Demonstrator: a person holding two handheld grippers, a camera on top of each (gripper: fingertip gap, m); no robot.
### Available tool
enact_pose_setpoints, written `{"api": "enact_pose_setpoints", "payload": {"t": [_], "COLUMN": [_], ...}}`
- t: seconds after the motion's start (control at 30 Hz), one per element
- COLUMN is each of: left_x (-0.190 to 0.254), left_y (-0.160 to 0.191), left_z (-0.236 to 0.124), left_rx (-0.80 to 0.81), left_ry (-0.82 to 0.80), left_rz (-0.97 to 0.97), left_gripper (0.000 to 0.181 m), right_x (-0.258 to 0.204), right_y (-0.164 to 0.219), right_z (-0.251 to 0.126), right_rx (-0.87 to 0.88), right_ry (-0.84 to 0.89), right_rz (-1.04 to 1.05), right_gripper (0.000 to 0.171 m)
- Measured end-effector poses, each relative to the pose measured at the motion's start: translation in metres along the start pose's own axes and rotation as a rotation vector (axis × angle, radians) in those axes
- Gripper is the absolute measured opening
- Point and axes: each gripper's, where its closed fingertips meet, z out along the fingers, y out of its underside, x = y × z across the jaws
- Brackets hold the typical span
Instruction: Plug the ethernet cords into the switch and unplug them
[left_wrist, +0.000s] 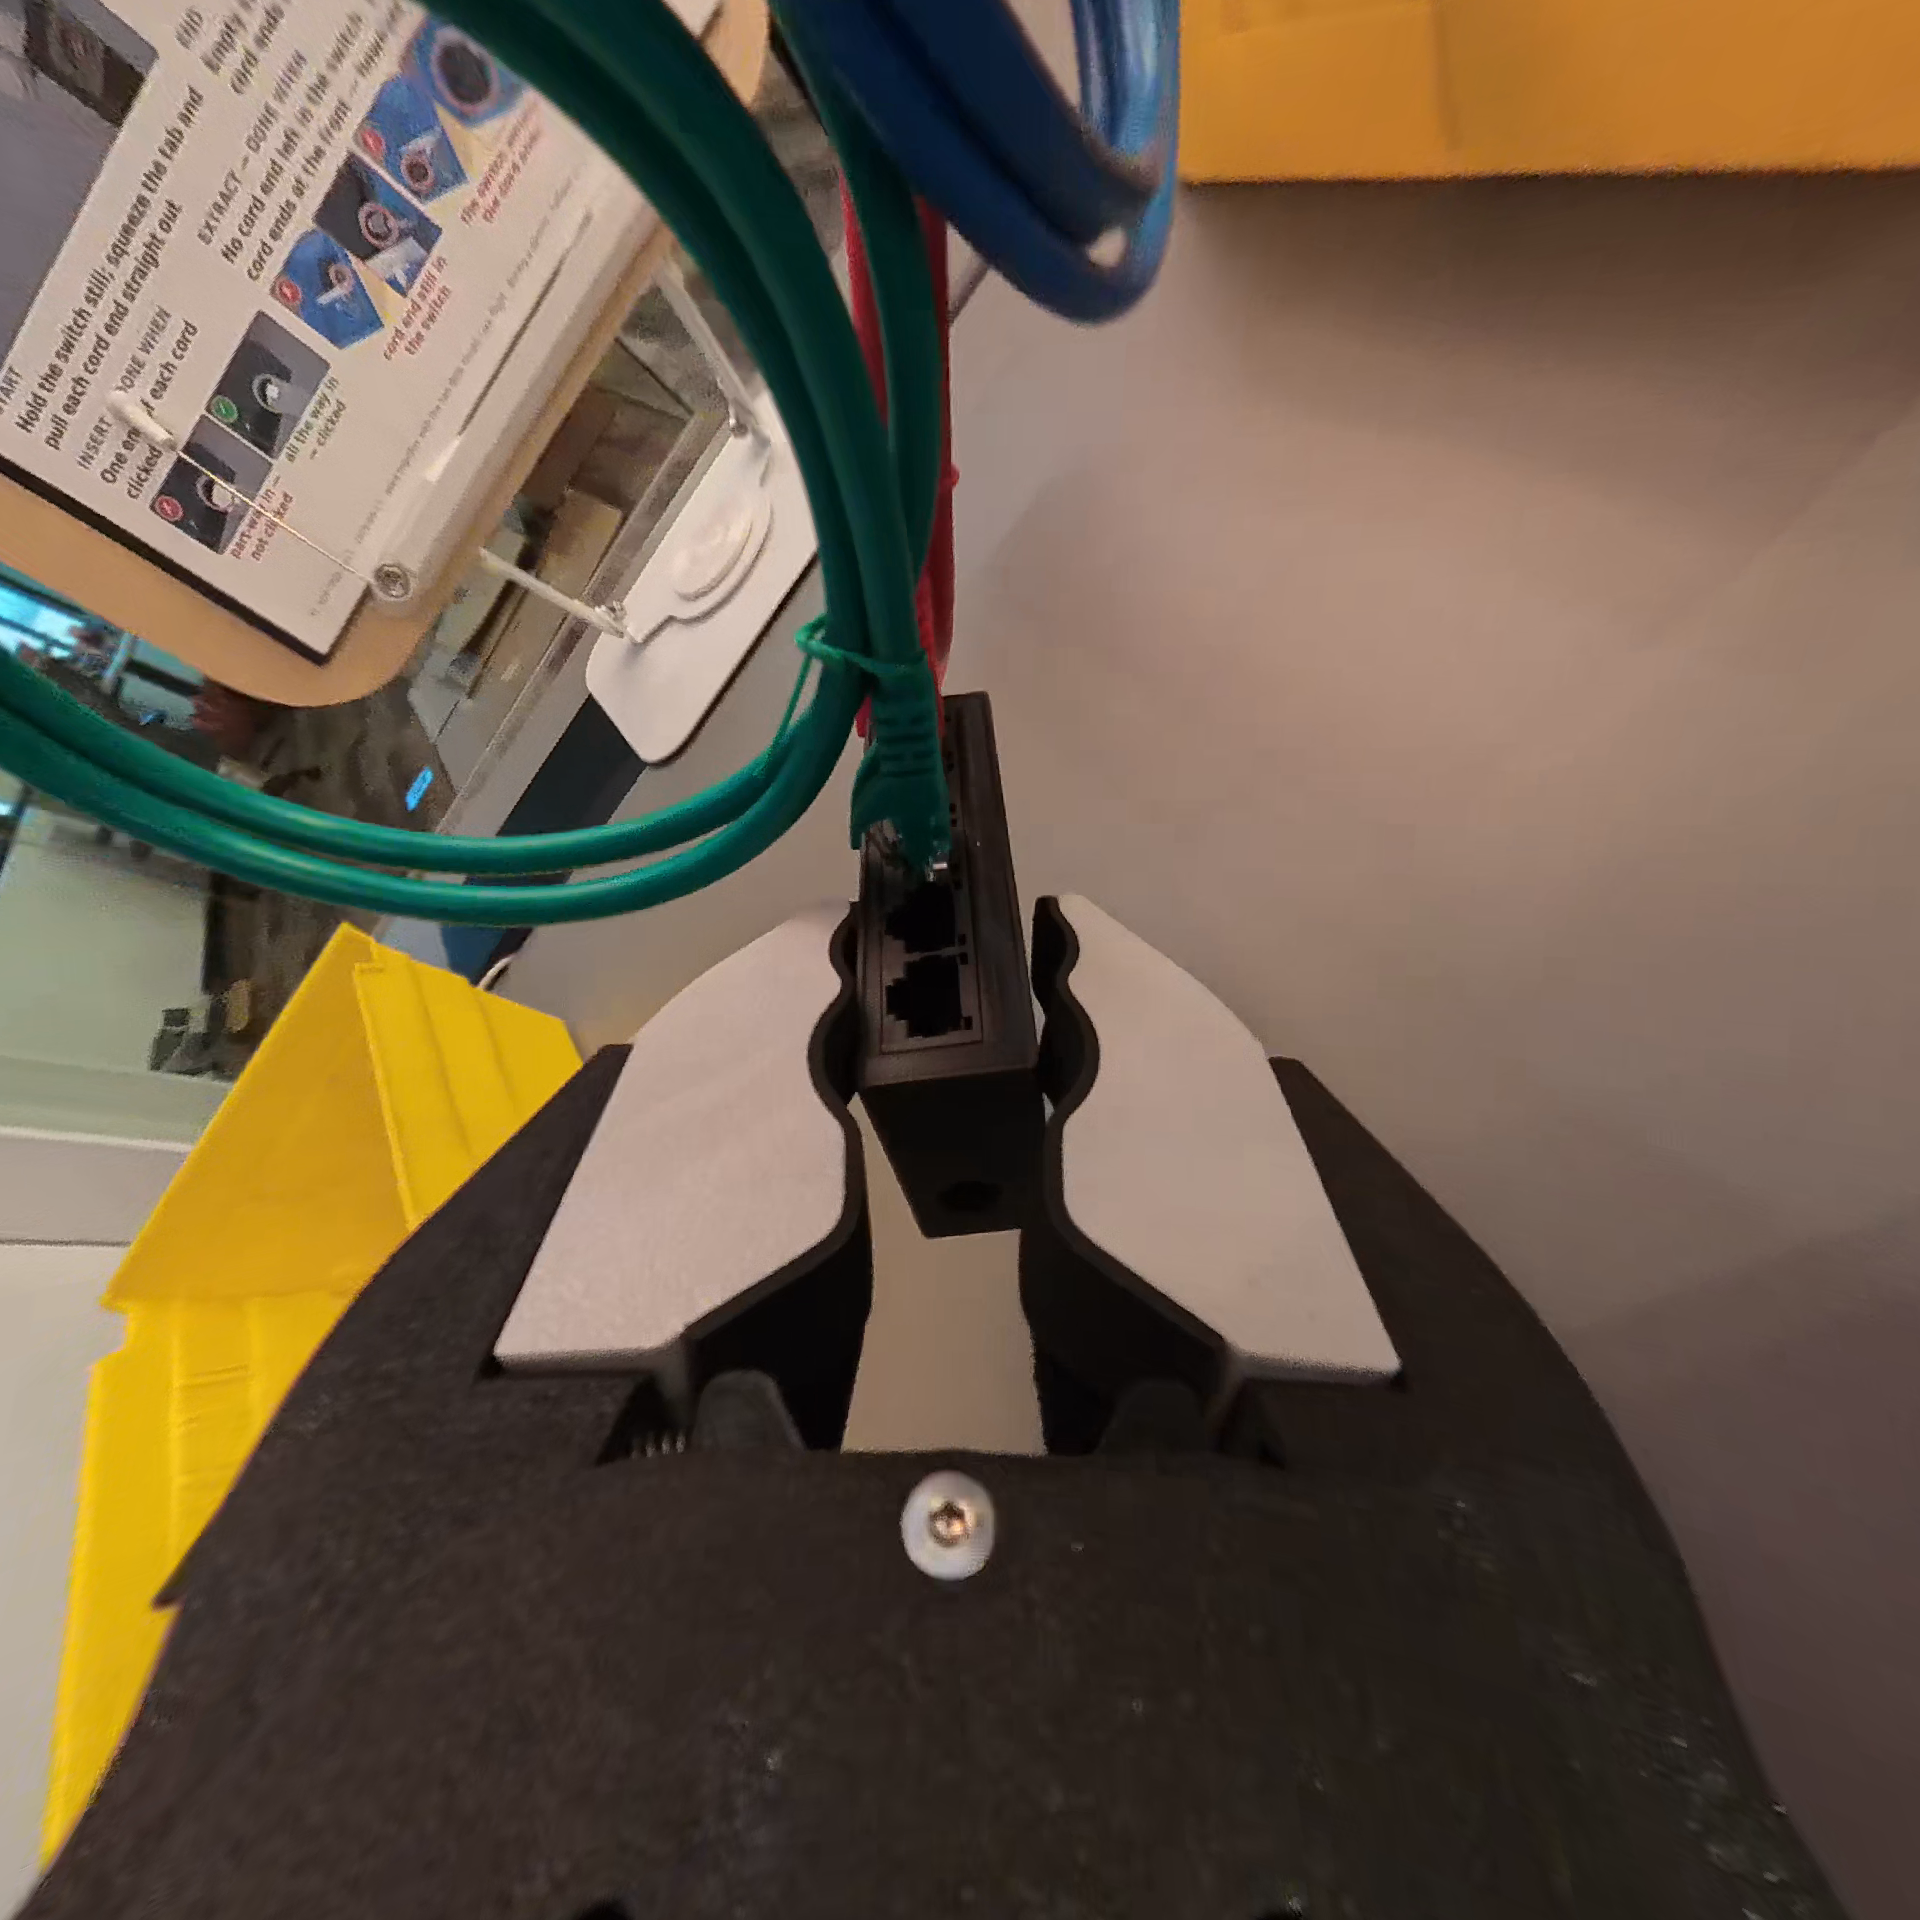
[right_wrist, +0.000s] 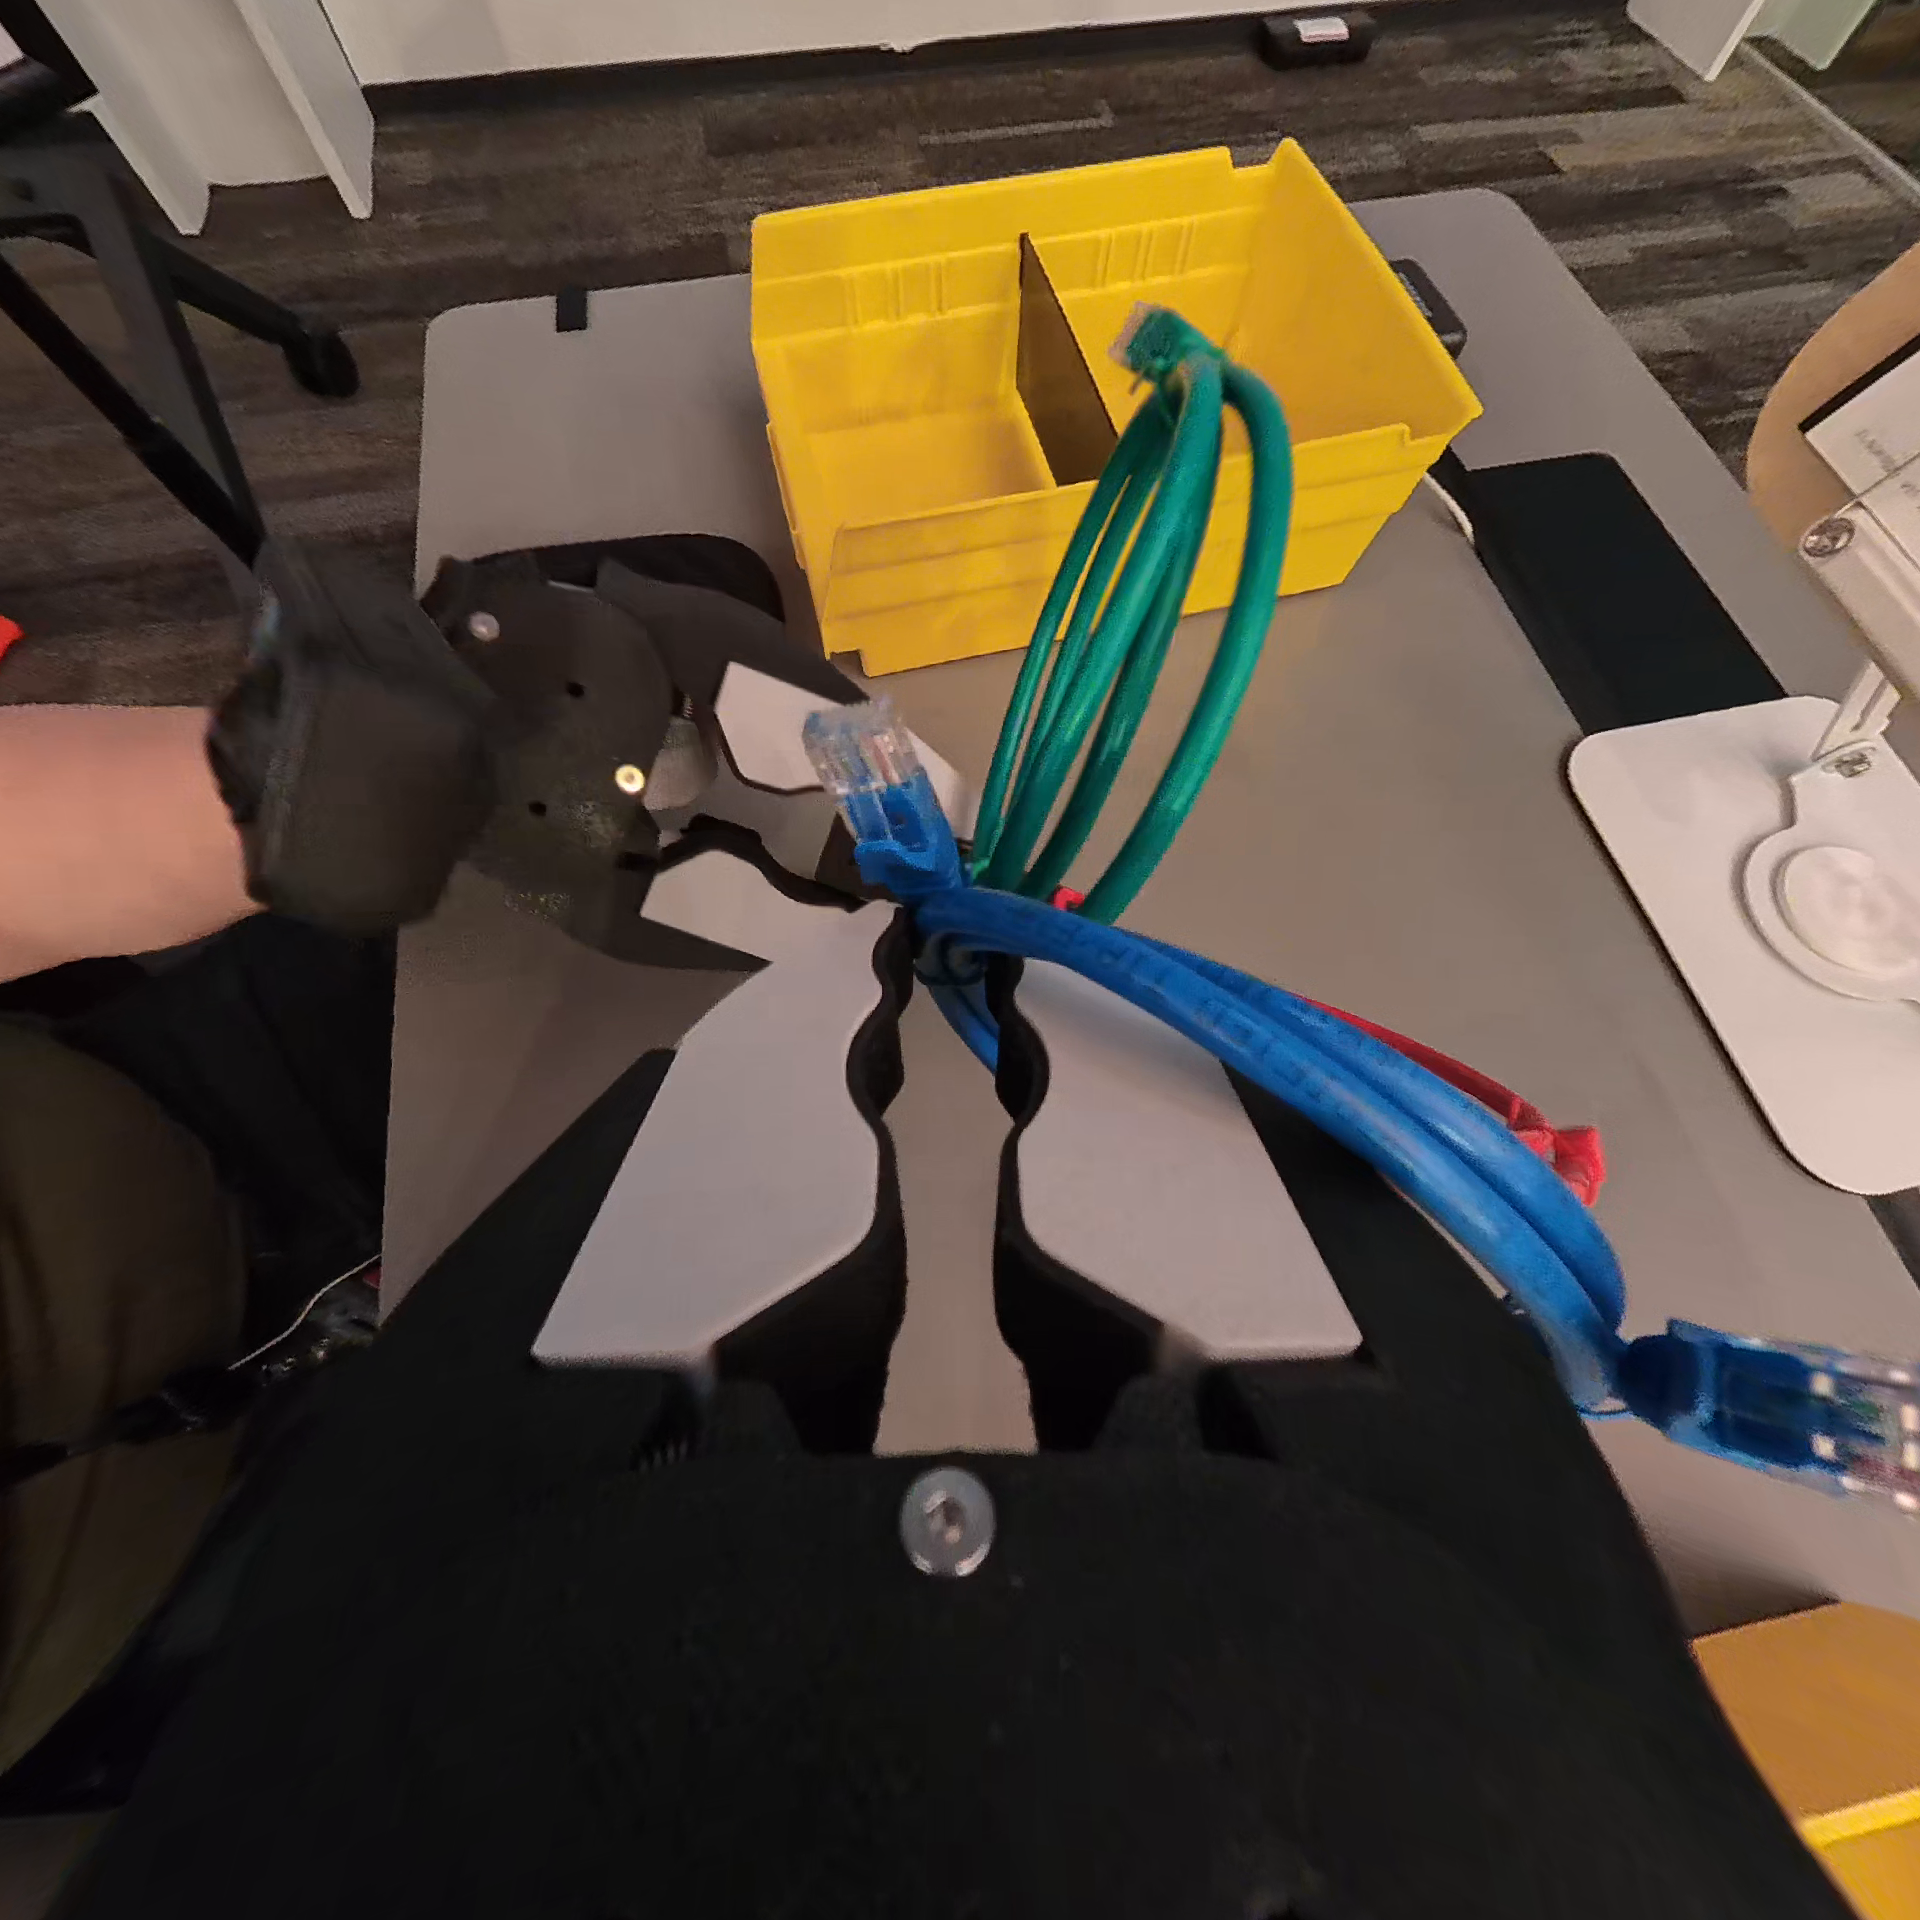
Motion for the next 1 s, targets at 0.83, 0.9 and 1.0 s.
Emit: {"api": "enact_pose_setpoints", "payload": {"t": [0.83,0.9,1.0], "left_x": [0.049,0.049,0.053], "left_y": [0.019,0.020,0.025], "left_z": [0.028,0.028,0.029], "left_rx": [0.090,0.100,0.110], "left_ry": [0.325,0.324,0.303], "left_rz": [-0.366,-0.394,-0.378], "left_gripper": [0.030,0.031,0.031], "right_x": [0.004,0.006,0.005], "right_y": [0.026,0.028,0.028], "right_z": [0.019,0.022,0.026], "right_rx": [-0.140,-0.147,-0.152], "right_ry": [-0.014,-0.013,-0.018], "right_rz": [0.054,0.057,0.053], "right_gripper": [0.014,0.014,0.014]}}
